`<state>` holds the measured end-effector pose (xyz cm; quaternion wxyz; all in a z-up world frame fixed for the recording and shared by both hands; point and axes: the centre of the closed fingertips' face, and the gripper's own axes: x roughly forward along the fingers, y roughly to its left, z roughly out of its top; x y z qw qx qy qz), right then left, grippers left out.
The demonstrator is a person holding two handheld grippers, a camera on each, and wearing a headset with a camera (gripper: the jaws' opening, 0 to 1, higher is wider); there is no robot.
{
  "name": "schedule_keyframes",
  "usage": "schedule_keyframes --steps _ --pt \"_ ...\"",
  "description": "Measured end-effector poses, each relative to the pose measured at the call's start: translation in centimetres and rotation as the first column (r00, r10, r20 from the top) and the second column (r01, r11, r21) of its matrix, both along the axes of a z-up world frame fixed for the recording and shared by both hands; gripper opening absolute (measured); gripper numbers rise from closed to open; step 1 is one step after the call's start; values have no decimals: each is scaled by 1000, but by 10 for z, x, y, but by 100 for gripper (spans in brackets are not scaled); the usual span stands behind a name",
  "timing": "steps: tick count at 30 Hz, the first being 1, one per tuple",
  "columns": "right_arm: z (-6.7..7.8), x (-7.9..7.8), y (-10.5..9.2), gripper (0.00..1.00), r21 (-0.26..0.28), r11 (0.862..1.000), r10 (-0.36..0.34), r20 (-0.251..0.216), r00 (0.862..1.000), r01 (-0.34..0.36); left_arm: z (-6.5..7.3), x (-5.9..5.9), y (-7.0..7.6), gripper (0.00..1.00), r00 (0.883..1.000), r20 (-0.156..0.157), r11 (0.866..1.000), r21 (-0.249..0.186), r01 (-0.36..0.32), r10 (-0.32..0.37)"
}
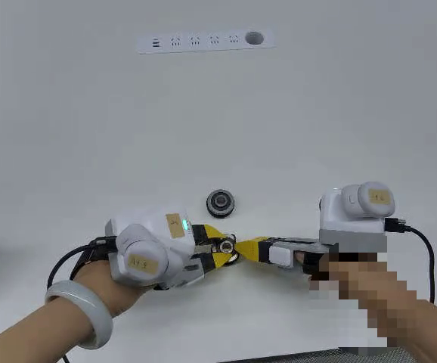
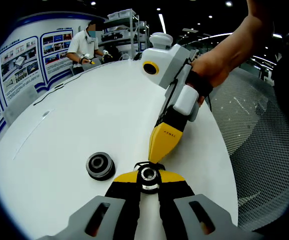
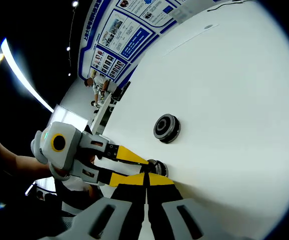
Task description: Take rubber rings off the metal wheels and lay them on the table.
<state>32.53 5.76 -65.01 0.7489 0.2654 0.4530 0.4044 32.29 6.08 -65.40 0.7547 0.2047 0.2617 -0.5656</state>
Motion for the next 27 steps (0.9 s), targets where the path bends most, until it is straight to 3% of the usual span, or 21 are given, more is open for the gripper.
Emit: schedule_keyframes --steps 8,27 --pt "11 1 6 1 48 999 -7 3 1000 7 0 0 0 13 1000 1 1000 1 0 0" --pt "1 1 -3 2 19 999 -30 -21 999 30 1 1 0 13 1000 -9 999 -39 -11 10"
